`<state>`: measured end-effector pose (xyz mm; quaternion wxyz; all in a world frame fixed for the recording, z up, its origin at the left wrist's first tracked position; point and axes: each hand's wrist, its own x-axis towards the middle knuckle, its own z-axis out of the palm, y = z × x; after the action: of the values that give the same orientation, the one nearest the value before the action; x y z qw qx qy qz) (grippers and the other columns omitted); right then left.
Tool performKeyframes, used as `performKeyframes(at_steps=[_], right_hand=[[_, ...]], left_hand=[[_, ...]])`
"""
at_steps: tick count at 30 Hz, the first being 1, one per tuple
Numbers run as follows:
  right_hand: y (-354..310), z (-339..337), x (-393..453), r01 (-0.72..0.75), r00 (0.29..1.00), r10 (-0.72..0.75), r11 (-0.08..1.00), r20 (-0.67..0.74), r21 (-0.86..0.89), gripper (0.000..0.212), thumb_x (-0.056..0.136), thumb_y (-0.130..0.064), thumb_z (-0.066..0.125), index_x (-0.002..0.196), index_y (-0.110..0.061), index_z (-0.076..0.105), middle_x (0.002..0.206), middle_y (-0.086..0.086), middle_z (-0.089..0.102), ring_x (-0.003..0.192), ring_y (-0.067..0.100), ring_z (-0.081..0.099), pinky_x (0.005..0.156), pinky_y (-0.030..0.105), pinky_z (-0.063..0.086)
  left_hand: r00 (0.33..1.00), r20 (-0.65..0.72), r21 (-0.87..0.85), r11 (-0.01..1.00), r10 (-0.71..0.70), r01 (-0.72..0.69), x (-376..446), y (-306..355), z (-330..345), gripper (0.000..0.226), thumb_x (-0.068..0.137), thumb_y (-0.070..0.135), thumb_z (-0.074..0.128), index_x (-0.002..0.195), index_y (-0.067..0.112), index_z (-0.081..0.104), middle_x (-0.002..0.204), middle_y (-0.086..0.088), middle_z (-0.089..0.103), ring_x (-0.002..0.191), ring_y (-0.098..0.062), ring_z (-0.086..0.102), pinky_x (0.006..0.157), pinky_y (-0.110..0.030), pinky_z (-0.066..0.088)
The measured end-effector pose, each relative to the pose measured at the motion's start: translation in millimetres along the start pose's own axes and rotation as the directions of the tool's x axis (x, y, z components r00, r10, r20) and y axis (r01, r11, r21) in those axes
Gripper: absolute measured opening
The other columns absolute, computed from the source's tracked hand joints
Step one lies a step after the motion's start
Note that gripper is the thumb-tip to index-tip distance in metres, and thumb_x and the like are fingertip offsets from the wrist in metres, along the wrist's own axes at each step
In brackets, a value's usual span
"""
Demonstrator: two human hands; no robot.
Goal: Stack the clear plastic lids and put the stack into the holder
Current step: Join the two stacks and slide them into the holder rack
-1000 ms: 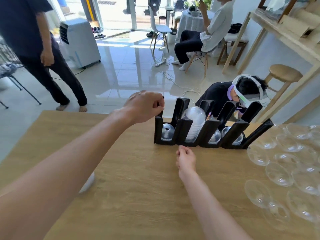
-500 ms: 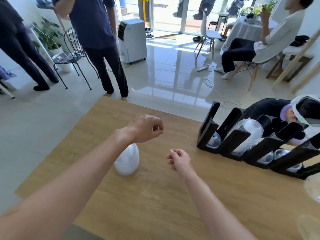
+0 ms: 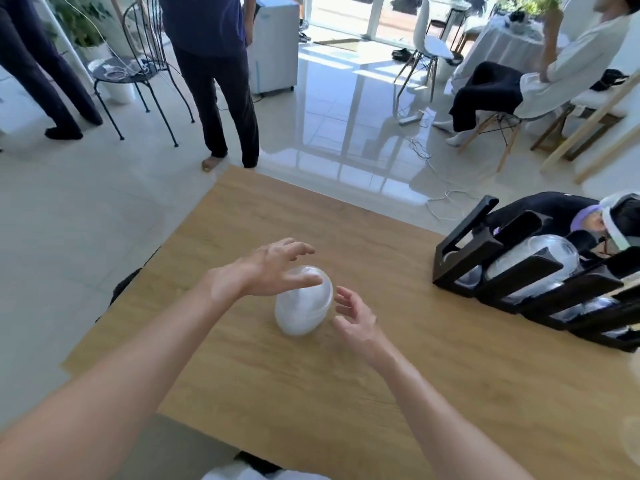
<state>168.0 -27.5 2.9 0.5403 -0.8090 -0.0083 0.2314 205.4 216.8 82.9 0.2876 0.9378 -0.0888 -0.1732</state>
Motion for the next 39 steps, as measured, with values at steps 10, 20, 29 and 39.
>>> performKeyframes(at_steps=[10,20,29,39], right_hand=[[17.4,55.1,-2.1,0.017,0.995,-0.046,0.950,-0.086,-0.310,0.123,0.053,-0.068,0.087,0.152,-0.054,0.016,0.126,-0.038,0.040,0.126,0.002,0.041,0.097,0.028,0.041],[11.7,93.8,5.2,-0.005,0.944,-0.048,0.987,-0.326,-0.159,0.131,0.052,-0.071,0.089,0.156,-0.042,0.015,0.146,-0.018,0.048,0.130,0.006,0.051,0.100,0.039,0.052],[2.3,102.6,3.3,0.000,0.914,-0.072,0.984,-0.399,-0.176,0.112,0.060,-0.067,0.088,0.145,-0.044,0.019,0.132,-0.017,0.057,0.112,0.009,0.062,0.086,0.040,0.057],[4.3,81.5,2.5,0.057,0.987,-0.072,0.993,-0.145,-0.103,0.141,0.051,-0.063,0.095,0.155,-0.046,0.001,0.142,-0.036,0.040,0.132,-0.001,0.049,0.105,0.029,0.046]], left_hand=[[0.997,0.070,-0.382,0.924,0.044,-0.014,-11.5,-39.5,36.7,0.081,0.071,0.088,0.063,0.141,0.074,0.024,0.150,0.022,0.045,0.129,-0.002,0.049,0.109,-0.032,0.043],[1.000,-0.010,-0.590,0.808,0.002,-0.007,-12.9,-34.7,52.1,0.084,0.071,0.078,0.061,0.148,0.052,0.036,0.140,0.016,0.053,0.113,-0.006,0.054,0.101,-0.023,0.042],[0.986,-0.154,-0.587,0.809,-0.068,-0.036,-10.0,-36.6,70.6,0.073,0.071,0.075,0.066,0.133,0.042,0.048,0.122,0.020,0.065,0.115,-0.002,0.061,0.103,-0.038,0.050],[0.969,-0.233,-0.677,0.730,-0.088,-0.097,-9.5,-49.8,78.5,0.086,0.060,0.084,0.075,0.134,0.047,0.052,0.124,0.018,0.067,0.114,-0.007,0.065,0.098,-0.039,0.055]])
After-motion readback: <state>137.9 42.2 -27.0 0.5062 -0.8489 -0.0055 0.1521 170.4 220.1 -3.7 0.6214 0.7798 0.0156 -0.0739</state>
